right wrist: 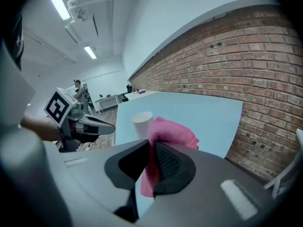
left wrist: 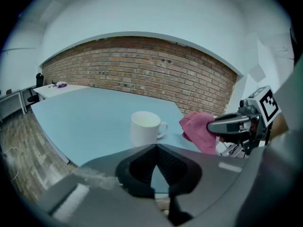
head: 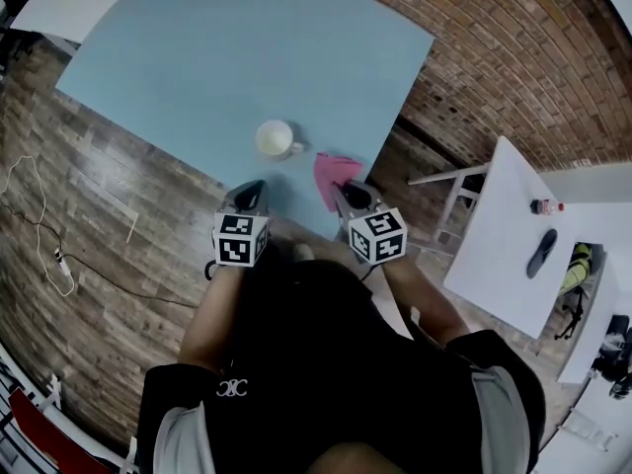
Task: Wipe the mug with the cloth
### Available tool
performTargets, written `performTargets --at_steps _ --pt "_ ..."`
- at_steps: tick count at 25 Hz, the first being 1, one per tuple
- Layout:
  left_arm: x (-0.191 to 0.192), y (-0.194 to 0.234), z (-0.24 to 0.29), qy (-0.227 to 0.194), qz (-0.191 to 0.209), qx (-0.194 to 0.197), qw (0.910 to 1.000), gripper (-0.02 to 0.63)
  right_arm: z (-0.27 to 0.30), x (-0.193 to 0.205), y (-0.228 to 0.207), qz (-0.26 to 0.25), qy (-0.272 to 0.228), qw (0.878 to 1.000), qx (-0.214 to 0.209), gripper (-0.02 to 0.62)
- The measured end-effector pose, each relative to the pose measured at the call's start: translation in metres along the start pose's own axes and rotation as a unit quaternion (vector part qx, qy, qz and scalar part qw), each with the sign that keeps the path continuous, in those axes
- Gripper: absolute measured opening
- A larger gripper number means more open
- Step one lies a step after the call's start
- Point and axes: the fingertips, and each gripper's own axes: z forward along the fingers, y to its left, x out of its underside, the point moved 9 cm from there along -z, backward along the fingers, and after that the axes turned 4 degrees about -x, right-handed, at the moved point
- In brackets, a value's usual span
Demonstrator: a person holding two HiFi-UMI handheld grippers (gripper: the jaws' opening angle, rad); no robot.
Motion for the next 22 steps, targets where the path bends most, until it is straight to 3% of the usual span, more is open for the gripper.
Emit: performTargets --at_steps 6,8,13,18,22 --pt "-0.004 0.030 0.012 -0.007 0.015 0.011 0.9998 0.008 0.032 0.000 0.020 -0.010 0.030 0.999 -0.019 0.037" --pt "-0.006 0.043 0.020 0.000 0.016 0.030 0.9994 0.101 0.042 -0.003 0.024 -0.009 0.035 0.999 -0.018 0.037" --pt "-0.014 0.071 0.042 0.016 0.066 0.079 0.9946 0.166 0.067 -0.007 0.031 -0.004 0.041 0.999 -0.007 0.037" --pt "-0.032 0.080 0.068 0.024 0.125 0.187 0.9740 0.324 0.078 -0.010 0.027 0.010 0.049 0.999 0.017 0.037" --pt "-0.042 0.081 0.084 0.026 0.190 0.263 0.9455 0.380 0.084 -0.011 0.021 0.020 0.052 0.998 0.035 0.037"
